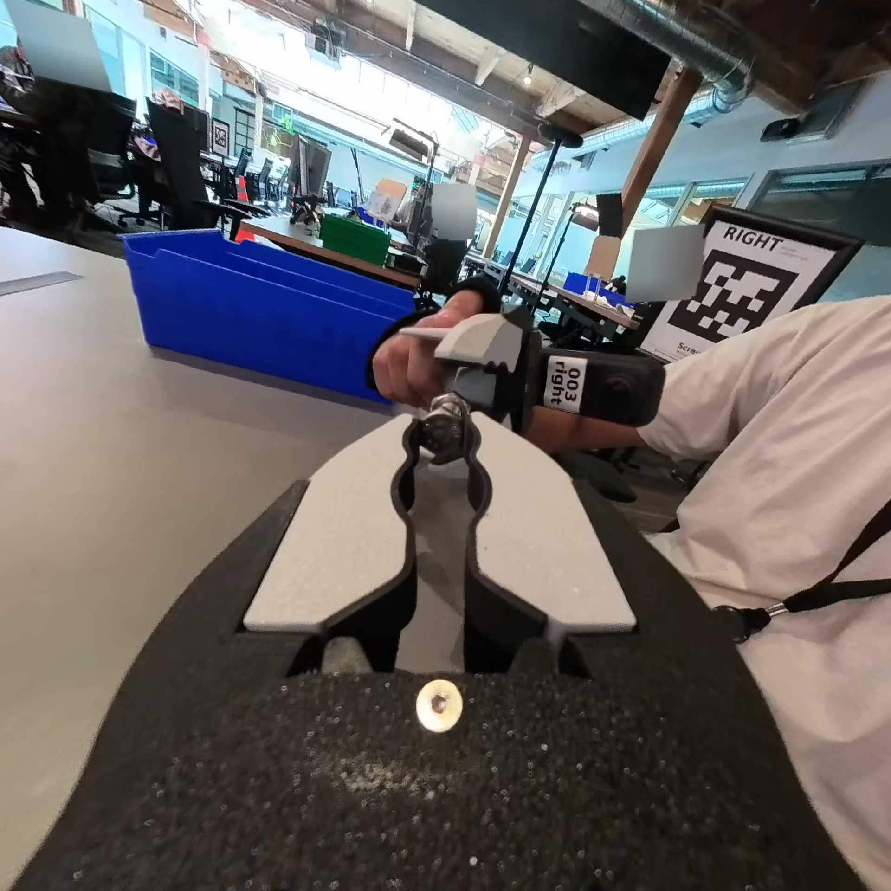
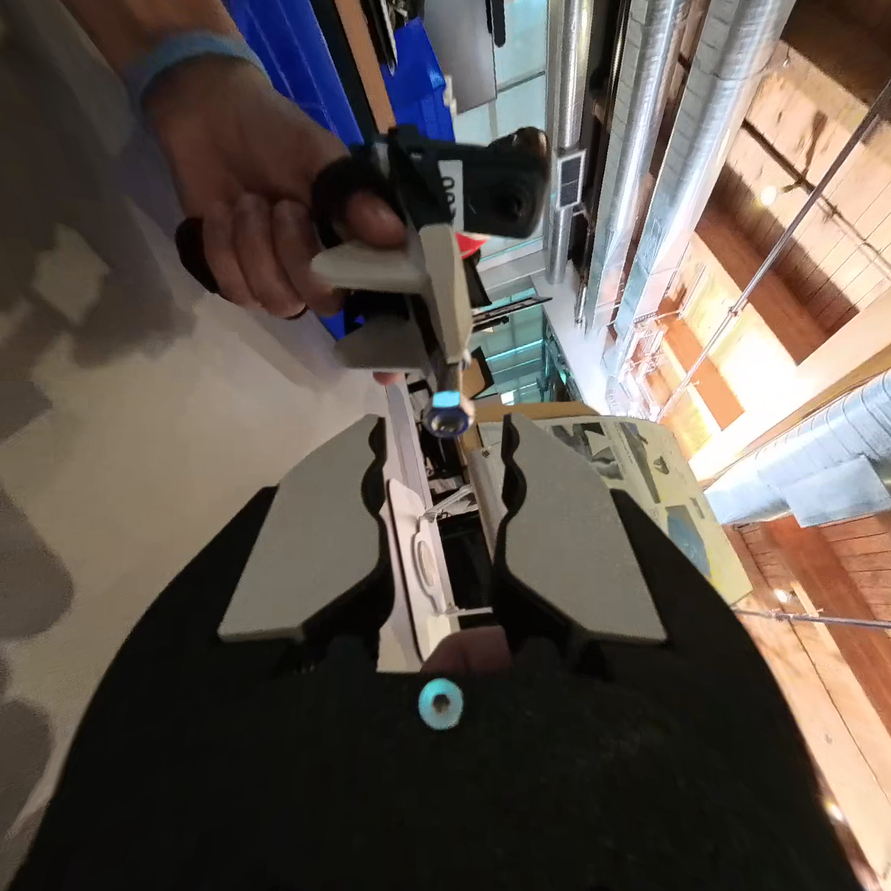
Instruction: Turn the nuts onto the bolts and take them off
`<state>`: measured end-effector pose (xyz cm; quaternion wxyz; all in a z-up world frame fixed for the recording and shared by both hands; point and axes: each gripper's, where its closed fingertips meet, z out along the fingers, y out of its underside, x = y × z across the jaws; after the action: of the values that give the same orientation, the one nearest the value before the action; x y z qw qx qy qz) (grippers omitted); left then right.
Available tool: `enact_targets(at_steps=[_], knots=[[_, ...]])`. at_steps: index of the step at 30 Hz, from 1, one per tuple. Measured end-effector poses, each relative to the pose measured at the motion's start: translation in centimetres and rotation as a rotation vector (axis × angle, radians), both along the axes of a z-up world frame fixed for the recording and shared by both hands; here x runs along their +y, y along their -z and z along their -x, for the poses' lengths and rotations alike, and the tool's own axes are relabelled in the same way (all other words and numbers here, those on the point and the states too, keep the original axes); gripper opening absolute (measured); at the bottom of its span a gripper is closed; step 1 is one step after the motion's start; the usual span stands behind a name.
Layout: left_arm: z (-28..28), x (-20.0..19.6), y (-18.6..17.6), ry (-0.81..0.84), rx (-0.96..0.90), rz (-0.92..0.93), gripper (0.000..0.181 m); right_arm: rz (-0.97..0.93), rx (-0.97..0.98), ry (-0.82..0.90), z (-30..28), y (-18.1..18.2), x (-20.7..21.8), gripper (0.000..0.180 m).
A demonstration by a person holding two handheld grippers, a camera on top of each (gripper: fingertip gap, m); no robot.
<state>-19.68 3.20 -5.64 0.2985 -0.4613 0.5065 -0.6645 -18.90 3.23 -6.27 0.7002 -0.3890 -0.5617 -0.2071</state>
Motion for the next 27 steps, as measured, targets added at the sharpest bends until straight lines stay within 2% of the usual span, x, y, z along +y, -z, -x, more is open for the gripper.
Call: enact_targets(at_steps=[4,7,13,18,21,23,27], knots=[[-0.2,-0.6,0.2,0.023,0.007,0.002,0.017,0.010,0.002,-0.031,0.3,-0.1,-0.4,0.020],[-0.2,-0.8,0.3,0.021,0.010,-0.029,0.017,0.168,0.101,-0.087,0.4,0.0,-0.6,0.019],[0.0,-0.1,-0.1,-0.083,-0.002,-0.188,0.017,0.853,0.551,-0.306,0.8,0.0,-0.2,0.019],[0.0,0.7,0.0,-0.181,-0.005,-0.330,0.017,1.443,1.001,-0.573,0.9,-0.7,0.3,0.019],[-0.2,1.3,0.6,-0.231,0.031,-0.402,0.017,1.758,1.187,-0.678,0.7,-0.2,0.9,0.019],[-0.2,1.2,0.5,-0.220,0.029,-0.367,0.017,1.786,1.209,-0.720,0.7,-0.3,0.8,0.019],[0.0,1.3,-0.1,-0.180,0.003,-0.242,0.017,1.426,1.043,-0.660,0.7,-1.4,0.2,0.042]])
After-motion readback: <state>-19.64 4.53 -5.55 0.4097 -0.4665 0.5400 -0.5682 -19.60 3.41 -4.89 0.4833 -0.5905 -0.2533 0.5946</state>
